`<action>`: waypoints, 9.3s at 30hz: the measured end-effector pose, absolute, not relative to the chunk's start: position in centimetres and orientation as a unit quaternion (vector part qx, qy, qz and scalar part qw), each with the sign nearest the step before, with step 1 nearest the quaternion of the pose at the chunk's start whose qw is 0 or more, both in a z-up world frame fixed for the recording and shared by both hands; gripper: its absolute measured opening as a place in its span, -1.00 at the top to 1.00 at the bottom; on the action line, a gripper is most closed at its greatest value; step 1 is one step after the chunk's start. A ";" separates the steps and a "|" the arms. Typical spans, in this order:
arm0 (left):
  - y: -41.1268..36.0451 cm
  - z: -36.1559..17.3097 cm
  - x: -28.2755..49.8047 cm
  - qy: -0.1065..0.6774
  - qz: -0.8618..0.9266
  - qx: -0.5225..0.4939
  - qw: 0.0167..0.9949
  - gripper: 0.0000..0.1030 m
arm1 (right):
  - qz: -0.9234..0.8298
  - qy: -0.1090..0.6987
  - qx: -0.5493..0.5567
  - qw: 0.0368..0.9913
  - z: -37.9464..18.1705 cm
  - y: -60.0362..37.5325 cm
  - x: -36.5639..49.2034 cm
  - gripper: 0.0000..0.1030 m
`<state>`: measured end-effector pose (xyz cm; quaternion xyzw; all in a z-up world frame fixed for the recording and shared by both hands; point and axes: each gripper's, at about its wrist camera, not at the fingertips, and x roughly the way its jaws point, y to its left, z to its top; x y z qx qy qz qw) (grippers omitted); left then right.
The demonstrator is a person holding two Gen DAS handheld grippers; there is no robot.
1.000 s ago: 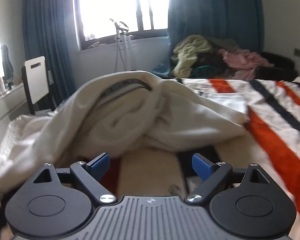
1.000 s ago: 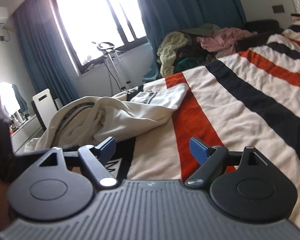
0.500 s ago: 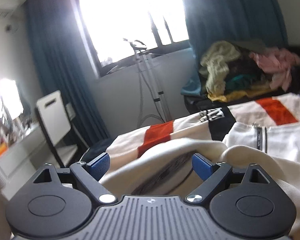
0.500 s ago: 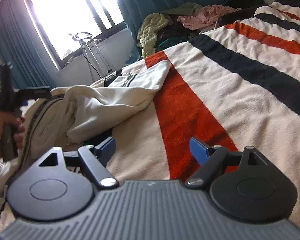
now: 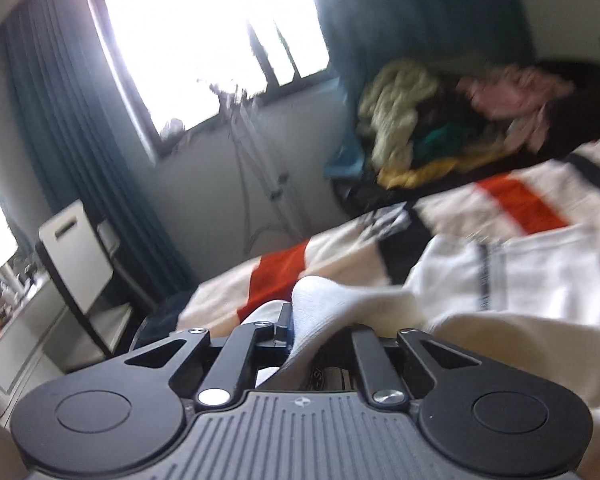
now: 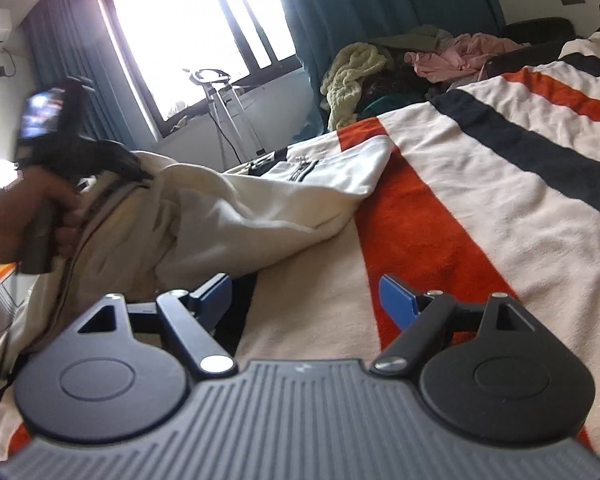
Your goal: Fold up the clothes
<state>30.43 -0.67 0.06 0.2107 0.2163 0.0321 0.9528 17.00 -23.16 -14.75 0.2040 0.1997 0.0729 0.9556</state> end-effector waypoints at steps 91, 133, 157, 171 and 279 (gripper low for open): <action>10.7 -3.6 4.6 0.271 -0.019 -0.221 0.937 -0.57 | -0.137 0.134 0.442 0.876 -9.1 -46.9 9.6 0.89; 33.8 -4.7 0.1 0.080 0.208 -0.531 0.817 0.95 | -0.120 0.123 0.484 0.858 -6.6 -48.6 15.4 0.90; 33.8 -4.9 -4.9 0.117 0.227 -0.558 0.789 0.94 | -0.245 0.222 0.608 0.722 -16.7 -50.8 6.6 0.88; 33.3 -7.5 -1.6 0.211 0.228 -0.575 0.757 -0.12 | -0.210 0.200 0.659 0.694 -18.9 -51.3 7.8 -0.01; -26.6 -5.3 38.2 0.234 -0.180 -0.025 0.955 0.96 | -0.208 0.230 0.315 0.897 -14.8 -38.6 17.9 -0.59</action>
